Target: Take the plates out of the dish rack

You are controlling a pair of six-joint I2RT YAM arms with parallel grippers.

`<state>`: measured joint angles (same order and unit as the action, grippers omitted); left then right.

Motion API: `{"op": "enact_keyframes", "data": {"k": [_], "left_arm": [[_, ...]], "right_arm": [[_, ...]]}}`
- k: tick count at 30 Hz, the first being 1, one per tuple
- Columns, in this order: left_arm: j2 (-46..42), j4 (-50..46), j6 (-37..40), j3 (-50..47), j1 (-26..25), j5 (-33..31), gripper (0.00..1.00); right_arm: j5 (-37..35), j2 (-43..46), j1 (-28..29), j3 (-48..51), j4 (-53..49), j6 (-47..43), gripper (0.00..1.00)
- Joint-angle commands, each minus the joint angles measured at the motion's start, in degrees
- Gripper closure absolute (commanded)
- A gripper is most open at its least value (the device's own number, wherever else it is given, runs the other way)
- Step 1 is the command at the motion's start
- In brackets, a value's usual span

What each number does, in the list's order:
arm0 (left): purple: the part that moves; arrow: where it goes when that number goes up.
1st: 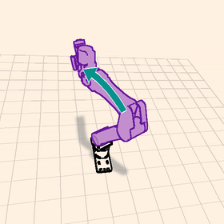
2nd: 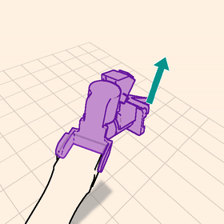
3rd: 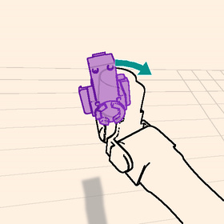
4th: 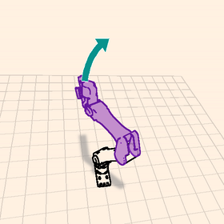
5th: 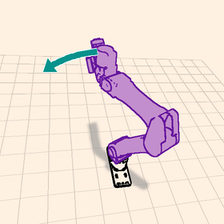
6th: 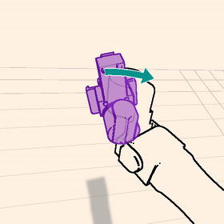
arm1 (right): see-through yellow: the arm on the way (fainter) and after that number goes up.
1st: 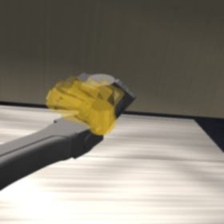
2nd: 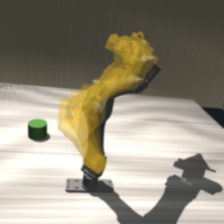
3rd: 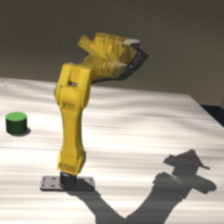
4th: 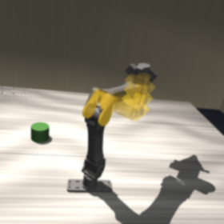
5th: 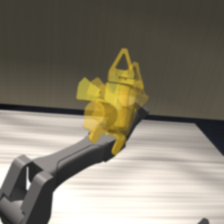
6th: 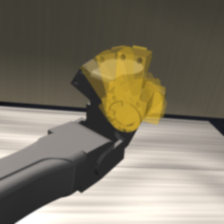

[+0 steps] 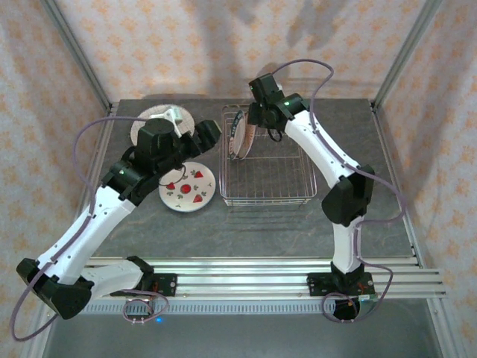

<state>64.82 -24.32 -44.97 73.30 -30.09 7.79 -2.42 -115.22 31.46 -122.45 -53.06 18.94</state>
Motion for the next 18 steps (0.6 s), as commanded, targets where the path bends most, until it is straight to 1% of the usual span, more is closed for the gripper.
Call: {"op": "enact_keyframes", "data": {"k": [1, 5, 10, 14, 18], "left_arm": [[-2.3, 8.2, 6.9, -1.8, -2.9, -5.5, 0.01], [-3.2, 9.9, 8.3, -2.8, -5.5, -7.7, 0.01], [-3.3, 9.3, 8.0, -3.1, -6.2, -7.8, 0.01], [-3.6, 9.4, 7.5, -3.7, -6.5, -7.9, 0.01], [-3.6, 10.0, 7.4, -4.0, -6.8, -7.8, 0.01]], "right_arm": [[3.8, -2.7, -0.7, -3.6, -2.5, -0.3, 0.48], [5.3, -6.4, -1.4, -6.7, -3.7, -0.3, 0.56], [6.4, -9.6, -1.8, -9.4, -4.7, -0.2, 0.6], [7.5, -11.2, -1.9, -10.5, -4.8, -0.3, 0.65], [7.9, -12.7, -2.0, -11.0, -5.0, -0.3, 0.67]]}}
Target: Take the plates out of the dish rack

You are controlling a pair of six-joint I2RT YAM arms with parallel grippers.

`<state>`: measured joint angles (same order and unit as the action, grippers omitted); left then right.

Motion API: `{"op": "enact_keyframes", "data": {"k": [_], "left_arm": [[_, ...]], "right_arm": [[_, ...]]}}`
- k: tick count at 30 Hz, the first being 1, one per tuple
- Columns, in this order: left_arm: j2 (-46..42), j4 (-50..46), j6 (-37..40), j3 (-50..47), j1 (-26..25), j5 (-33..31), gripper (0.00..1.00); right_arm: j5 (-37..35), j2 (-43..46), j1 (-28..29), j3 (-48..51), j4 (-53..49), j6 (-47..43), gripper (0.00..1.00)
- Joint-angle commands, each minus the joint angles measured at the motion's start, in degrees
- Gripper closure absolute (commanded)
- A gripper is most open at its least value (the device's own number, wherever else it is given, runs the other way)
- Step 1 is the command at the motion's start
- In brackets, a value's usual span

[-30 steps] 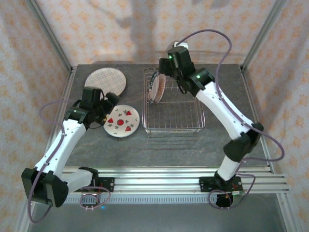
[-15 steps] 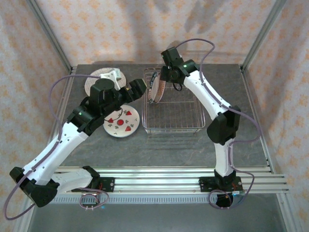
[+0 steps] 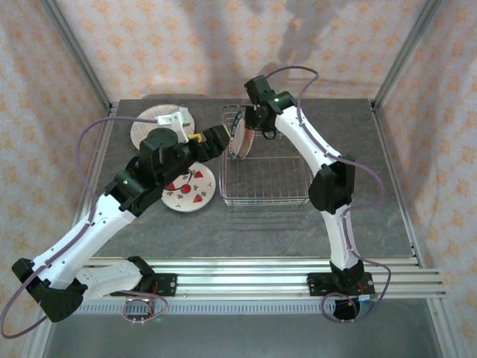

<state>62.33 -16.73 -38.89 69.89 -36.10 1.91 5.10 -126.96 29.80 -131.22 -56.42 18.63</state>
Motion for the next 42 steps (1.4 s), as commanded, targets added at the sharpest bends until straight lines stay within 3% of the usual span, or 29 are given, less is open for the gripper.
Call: {"op": "enact_keyframes", "data": {"k": [1, 18, 25, 42], "left_arm": [[-1.1, 2.6, 1.4, -0.5, -0.9, -1.9, 0.01], [-1.3, 2.8, 1.7, -0.3, -1.3, -1.9, 0.01], [-1.5, 2.5, 2.2, 0.3, -1.4, -2.1, 0.01], [-1.3, 3.0, 2.2, 0.2, -1.5, -1.9, 0.01]], "right_arm": [[0.5, -1.2, -0.3, -2.4, -1.6, 0.0, 0.68], [1.6, -5.0, -0.6, -6.1, -2.4, 0.2, 0.81], [1.2, -5.6, -0.6, -6.5, -2.8, -0.4, 0.81], [-3.9, -6.3, 0.4, -11.3, -5.3, -0.6, 1.0]]}}
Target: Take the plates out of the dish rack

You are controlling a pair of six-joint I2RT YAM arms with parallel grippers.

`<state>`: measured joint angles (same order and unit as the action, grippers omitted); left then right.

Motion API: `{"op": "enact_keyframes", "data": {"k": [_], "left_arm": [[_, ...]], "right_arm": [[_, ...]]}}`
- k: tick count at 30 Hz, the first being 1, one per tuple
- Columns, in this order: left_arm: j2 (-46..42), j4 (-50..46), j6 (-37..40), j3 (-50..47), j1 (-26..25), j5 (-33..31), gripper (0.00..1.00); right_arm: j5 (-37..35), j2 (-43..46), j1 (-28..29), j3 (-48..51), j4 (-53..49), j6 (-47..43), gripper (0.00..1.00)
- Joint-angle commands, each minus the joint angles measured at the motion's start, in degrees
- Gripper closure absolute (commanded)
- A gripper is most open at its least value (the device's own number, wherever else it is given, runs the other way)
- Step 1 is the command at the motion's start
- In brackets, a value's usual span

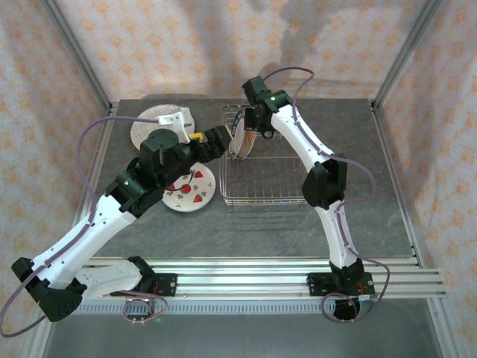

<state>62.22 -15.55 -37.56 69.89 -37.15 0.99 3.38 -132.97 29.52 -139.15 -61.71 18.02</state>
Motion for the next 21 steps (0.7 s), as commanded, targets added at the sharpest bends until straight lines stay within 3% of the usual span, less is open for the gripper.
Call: {"op": "enact_keyframes", "data": {"k": [1, 11, 21], "left_arm": [[-1.2, 1.8, 0.9, 0.2, -0.5, -1.1, 0.01], [-1.1, 1.8, 1.1, 0.2, -0.6, -1.1, 0.01], [-1.4, 0.7, 1.5, 0.5, -0.5, -1.6, 0.01]], "right_arm": [[-2.8, -0.4, 0.8, -4.0, -0.3, 0.3, 1.0], [-13.2, 0.4, 3.1, -7.8, -4.5, 4.0, 1.0], [-17.9, 2.4, 3.6, -9.2, -7.1, 4.7, 1.0]]}}
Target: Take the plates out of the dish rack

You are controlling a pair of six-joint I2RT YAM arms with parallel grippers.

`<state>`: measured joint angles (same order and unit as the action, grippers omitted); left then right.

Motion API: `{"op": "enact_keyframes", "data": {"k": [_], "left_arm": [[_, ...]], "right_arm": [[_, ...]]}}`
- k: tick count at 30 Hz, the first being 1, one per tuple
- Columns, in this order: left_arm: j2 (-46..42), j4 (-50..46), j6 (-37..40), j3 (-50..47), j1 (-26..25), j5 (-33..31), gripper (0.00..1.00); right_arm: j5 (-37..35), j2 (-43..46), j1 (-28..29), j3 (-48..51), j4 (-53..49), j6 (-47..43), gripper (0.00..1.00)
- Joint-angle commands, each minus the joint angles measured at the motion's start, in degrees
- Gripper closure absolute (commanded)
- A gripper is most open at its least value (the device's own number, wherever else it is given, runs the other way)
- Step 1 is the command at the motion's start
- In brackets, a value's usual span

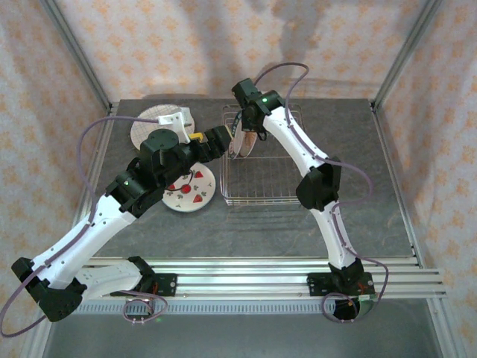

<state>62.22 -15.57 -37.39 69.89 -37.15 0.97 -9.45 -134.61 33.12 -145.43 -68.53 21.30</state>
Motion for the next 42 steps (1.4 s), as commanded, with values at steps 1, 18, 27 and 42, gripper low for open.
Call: {"op": "enact_keyframes", "data": {"k": [1, 18, 27, 42], "left_arm": [[-1.4, 0.8, 1.4, 0.5, -0.5, -1.6, 0.01], [-1.6, 1.5, 1.2, 0.7, -0.7, -1.0, 0.01], [0.8, 2.8, -1.1, 1.8, -1.1, 1.4, 0.01], [13.4, 6.3, -10.2, 9.2, -2.3, 9.2, 0.01]], "right_arm": [[-5.4, 4.2, 0.0, -3.0, -0.5, 1.5, 1.0], [-11.7, 8.5, 0.2, -3.8, -5.5, 1.0, 1.0], [-12.4, 14.7, -0.3, -3.2, -7.7, 0.8, 1.0], [-4.8, 30.0, -6.8, 1.4, -9.9, 1.2, 1.0]]}}
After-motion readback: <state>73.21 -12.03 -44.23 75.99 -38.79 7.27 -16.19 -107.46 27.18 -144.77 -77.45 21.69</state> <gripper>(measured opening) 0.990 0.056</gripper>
